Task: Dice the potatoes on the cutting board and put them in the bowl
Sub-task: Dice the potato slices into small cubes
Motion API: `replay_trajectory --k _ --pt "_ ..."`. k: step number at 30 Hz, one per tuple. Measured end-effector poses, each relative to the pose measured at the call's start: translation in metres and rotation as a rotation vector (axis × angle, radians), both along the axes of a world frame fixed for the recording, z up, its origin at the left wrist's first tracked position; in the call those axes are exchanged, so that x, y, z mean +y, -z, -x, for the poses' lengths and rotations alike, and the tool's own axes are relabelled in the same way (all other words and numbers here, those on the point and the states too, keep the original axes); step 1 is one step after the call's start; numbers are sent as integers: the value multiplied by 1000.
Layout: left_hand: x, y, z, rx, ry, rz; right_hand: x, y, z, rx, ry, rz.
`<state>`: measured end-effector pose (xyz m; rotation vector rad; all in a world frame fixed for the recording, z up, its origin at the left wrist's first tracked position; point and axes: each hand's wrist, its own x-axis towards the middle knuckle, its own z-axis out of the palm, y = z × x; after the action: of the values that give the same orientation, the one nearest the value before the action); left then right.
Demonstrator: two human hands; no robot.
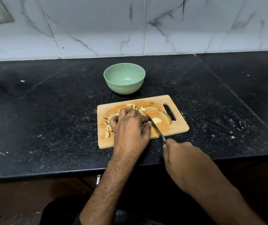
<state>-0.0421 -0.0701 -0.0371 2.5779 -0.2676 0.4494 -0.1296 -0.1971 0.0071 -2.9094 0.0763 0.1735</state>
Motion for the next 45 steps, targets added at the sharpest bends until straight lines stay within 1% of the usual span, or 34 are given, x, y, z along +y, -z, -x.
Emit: replay_trajectory --k 3,9,14,21,24,31,38,45 --pt "0 1 0 -3 -9 2 -1 4 -8 -1 -22 38" --pt "-1 1 1 -4 -11 3 -11 -5 18 47 -30 -29" --pt "2 4 2 -17 -10 -12 -18 -11 34 64 3 -31" --pt "8 4 6 -26 -31 -16 -15 -10 26 -34 8 -66" --pt "8 4 6 -28 -28 -11 -9 -6 20 -41 -8 -65" --pt "7 3 2 0 -31 10 0 -3 10 -2 -24 -12" --pt "7 4 0 -12 -40 40 2 7 -9 21 -28 -52" --pt "5 6 0 -24 -58 39 -11 -2 26 67 -35 -55"
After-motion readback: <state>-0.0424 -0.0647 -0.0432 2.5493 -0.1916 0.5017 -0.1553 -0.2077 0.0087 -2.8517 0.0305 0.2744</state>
